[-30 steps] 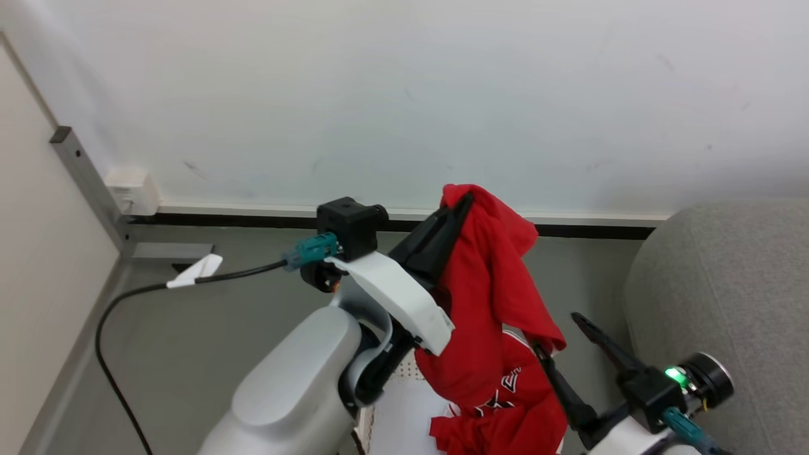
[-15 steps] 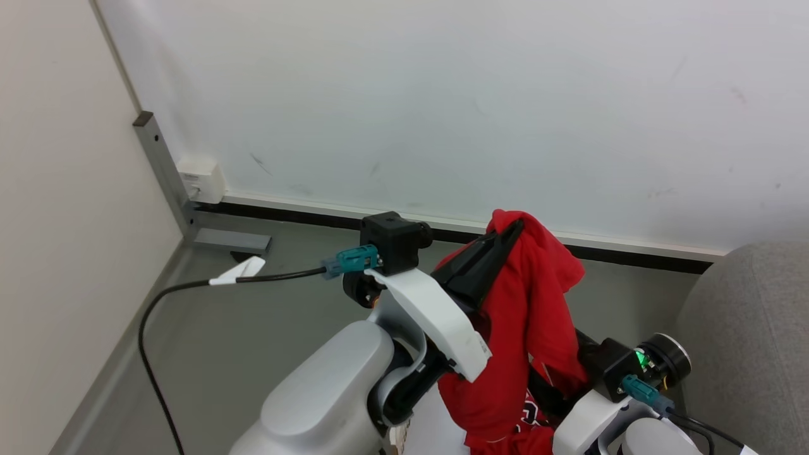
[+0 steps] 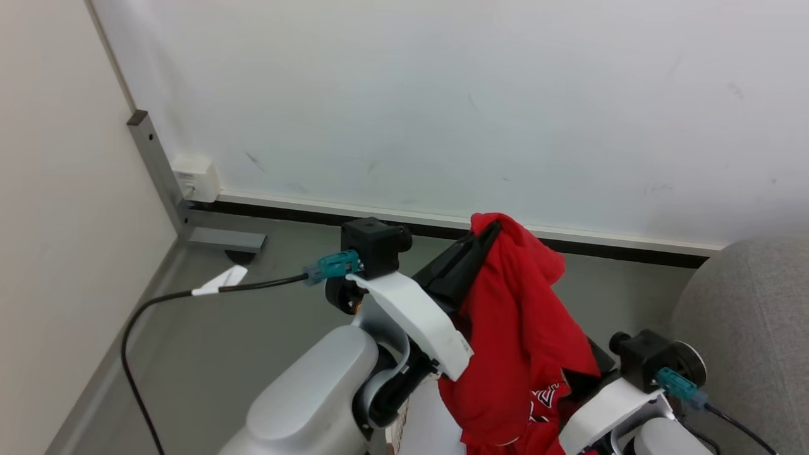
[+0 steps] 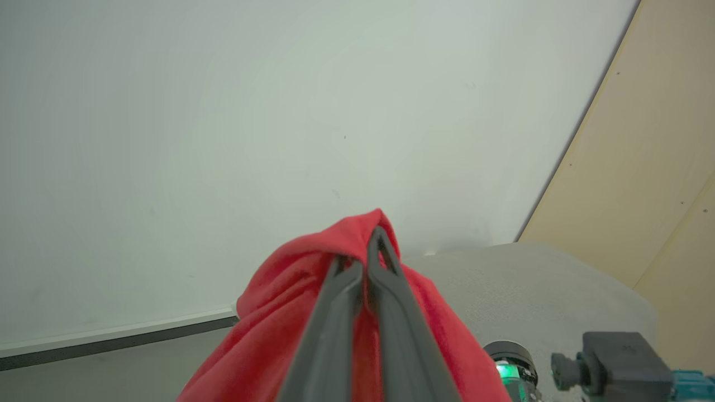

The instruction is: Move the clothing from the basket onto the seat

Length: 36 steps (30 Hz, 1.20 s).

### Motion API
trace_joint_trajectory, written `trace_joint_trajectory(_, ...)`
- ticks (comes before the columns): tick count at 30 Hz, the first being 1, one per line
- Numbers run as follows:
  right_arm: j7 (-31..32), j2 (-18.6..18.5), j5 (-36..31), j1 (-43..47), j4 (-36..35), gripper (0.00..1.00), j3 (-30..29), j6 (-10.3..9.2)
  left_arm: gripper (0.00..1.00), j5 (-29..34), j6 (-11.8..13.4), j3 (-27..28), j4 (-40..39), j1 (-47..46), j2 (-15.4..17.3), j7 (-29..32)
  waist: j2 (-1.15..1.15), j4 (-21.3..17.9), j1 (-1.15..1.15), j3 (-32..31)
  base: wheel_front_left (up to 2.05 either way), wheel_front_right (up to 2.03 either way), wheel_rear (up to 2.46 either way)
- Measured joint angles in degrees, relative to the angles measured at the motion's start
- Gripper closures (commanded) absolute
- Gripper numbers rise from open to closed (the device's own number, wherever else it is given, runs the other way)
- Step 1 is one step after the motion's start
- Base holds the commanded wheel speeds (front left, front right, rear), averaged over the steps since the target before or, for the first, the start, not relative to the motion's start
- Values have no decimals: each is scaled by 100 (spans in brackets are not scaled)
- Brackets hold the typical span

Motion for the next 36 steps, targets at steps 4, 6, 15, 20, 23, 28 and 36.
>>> trace_joint_trajectory(4,0,91,254,313,-357,100,-375,0,98,-25,32,27,-19,151,110,-52,0,-99,0,47,0,0,0)
trace_joint_trajectory(6,0,135,326,437,-534,100,-498,0,5,-63,-9,-14,-67,255,155,-88,0,-161,0,74,0,0,0)
trace_joint_trajectory(15,0,140,612,672,-1105,100,-1084,0,0,-178,-77,-89,-265,552,265,-147,0,-638,0,181,0,0,0)
trace_joint_trajectory(20,2,8,643,726,-1370,100,-1427,0,0,-175,-104,-154,-332,683,348,-241,0,-1045,0,240,0,0,0)
trace_joint_trajectory(23,1,-73,613,746,-1562,100,-1693,0,0,-115,-130,-203,-391,716,409,-356,0,-1333,0,282,0,0,0)
trace_joint_trajectory(28,0,-116,552,962,-1835,100,-2017,0,0,47,-146,-254,-424,769,537,-475,0,-1849,0,367,0,0,0)
trace_joint_trajectory(36,0,-30,595,1317,-2178,100,-2218,0,0,410,-151,-250,-465,828,666,-762,0,-2632,0,504,0,0,0)
